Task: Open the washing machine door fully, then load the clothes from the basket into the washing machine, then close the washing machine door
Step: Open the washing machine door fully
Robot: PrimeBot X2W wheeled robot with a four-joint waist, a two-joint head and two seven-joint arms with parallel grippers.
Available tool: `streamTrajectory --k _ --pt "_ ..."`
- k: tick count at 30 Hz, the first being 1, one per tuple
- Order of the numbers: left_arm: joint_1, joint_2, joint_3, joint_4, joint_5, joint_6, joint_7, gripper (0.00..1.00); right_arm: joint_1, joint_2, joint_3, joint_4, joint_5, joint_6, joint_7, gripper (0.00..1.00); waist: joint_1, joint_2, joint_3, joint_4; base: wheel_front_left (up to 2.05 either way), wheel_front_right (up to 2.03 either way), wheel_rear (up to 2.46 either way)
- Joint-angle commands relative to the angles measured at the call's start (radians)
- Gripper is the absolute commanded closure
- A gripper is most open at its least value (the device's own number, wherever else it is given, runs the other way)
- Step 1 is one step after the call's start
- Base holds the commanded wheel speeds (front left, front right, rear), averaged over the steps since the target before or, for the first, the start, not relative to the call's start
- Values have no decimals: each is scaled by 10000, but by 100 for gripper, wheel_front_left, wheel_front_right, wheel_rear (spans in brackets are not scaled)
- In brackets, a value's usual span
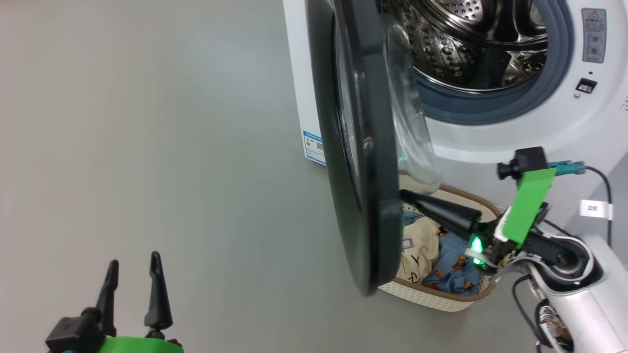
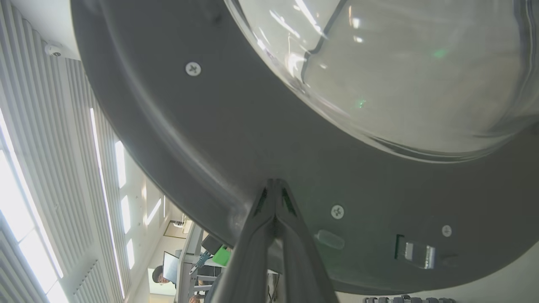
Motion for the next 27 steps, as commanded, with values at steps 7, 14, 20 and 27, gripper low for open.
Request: streamTrajectory --k 7,14,20,27 --pt "72 156 458 -539 -19 62 -65 0 -440 479 318 -123 -424 60 297 100 1 0 36 90 0 0 0" --pt "171 156 501 -605 11 95 -65 0 -460 617 254 -33 -484 60 416 100 1 0 -55 86 0 0 0" --pt "138 156 404 -540 87 56 -65 0 -318 638 66 -55 -550 60 400 100 1 0 -130 43 0 0 0" --pt "35 156 191 -293 205 -20 -65 0 81 619 -296 -261 -554 60 229 100 1 0 -375 -49 0 0 0"
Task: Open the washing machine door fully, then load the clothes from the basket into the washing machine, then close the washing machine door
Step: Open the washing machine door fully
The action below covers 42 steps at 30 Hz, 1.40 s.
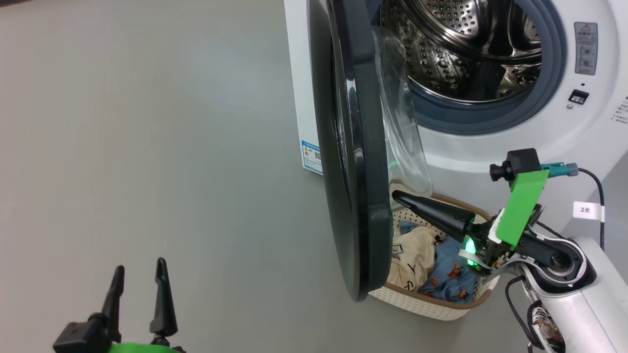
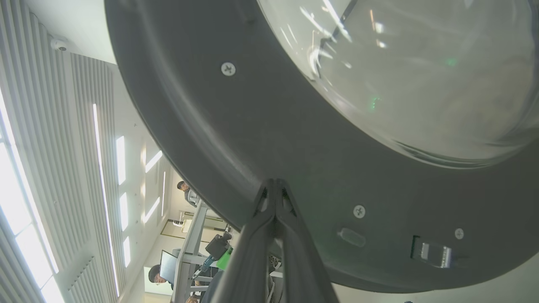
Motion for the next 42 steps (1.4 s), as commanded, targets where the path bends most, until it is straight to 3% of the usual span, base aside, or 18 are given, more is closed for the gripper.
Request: streamTrajectory --k 1,8,13,15,20,28,36,42 --pt "-204 146 248 -98 146 -48 -65 0 106 68 -67 -381 -55 60 -129 100 0 0 -123 -57 0 0 0" --pt "-335 197 71 255 248 -170 -65 0 661 38 -587 -815 -101 60 -446 100 0 0 -383 -357 0 0 0" --pt "-399 238 53 307 255 -220 -65 0 847 42 -815 -992 -276 60 -757 40 0 0 -407 -851 0 0 0" --pt "-418 258 34 335 255 -237 -65 0 916 45 -877 -1152 -338 60 -864 0 0 0 -420 -1076 0 0 0" --pt "-449 292 46 331 246 -264 -65 0 1113 -35 -971 -1704 -713 60 -1320 0 0 0 -445 -1679 0 0 0" --pt "-407 260 7 192 232 -284 -65 0 1506 -623 -430 -2916 -2161 60 -2983 0 0 0 -437 -2745 0 0 0" --pt "-348 236 160 57 261 -278 -65 0 1858 -1609 565 -3671 -3348 60 -5746 0 0 0 -438 -3816 0 0 0" --pt "-228 216 320 -134 331 -209 -65 0 2197 -2496 1148 -3388 -4315 60 -8214 0 0 0 -472 -4445 0 0 0"
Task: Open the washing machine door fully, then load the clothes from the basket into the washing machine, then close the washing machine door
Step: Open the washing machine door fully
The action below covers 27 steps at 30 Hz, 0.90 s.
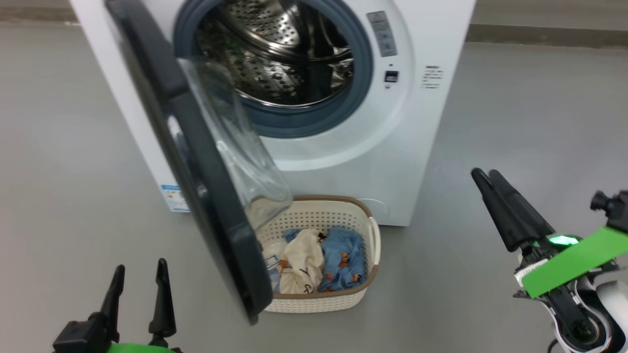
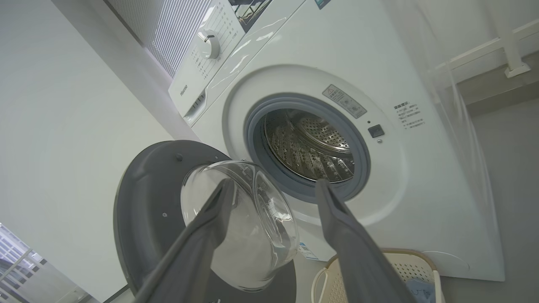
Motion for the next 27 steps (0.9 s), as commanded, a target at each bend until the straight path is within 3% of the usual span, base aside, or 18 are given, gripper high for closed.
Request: streamTrajectory --k 1,4,8,13,22,27 --pt "-167 120 369 -332 66 58 -65 0 41 -303 191 -142 -255 60 -402 0 0 0 -18 -436 0 0 0" --pt "-87 111 429 -399 68 58 -65 0 205 -594 382 195 -721 60 -1523 0 0 0 -10 -676 0 0 0" --pt "-15 105 565 -461 89 62 -65 0 400 -695 333 650 -1046 60 -2178 0 0 0 -48 -954 0 0 0" --pt "50 98 721 -622 122 62 -65 0 688 -608 -224 1121 -2139 60 -2324 0 0 0 -47 -1203 0 0 0" --pt "131 83 827 -802 186 44 -65 0 1260 219 -1609 1542 -4933 60 -2333 0 0 0 46 -1425 0 0 0" --pt "113 76 824 -805 199 32 -65 0 1343 547 -1956 1836 -5713 60 -2333 0 0 0 93 -1418 0 0 0"
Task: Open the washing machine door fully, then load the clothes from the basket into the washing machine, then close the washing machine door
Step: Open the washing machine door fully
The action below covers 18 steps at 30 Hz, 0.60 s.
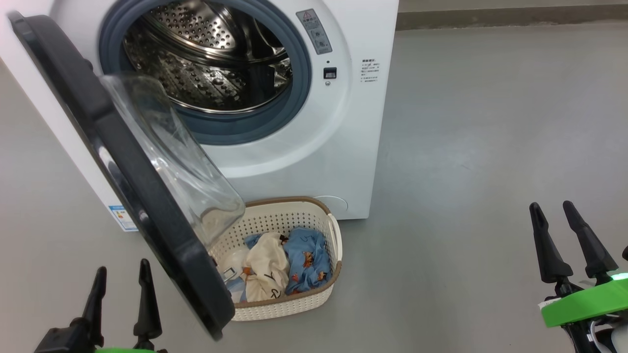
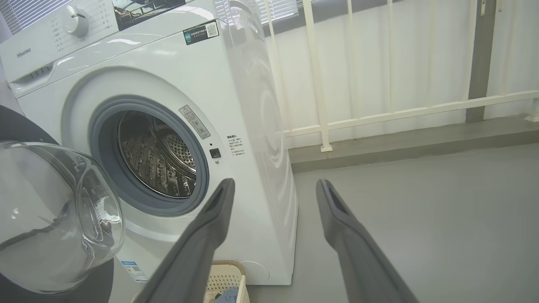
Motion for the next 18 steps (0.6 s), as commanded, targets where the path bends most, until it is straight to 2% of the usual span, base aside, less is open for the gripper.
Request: streamTrajectory --k 1,18 --pt "-127 92 310 -325 110 22 -65 0 -63 -143 -21 -86 -355 58 -92 0 0 0 22 21 0 0 0" --pt "-158 77 267 -247 186 66 -65 0 48 28 -129 401 -954 58 -93 0 0 0 -67 248 0 0 0"
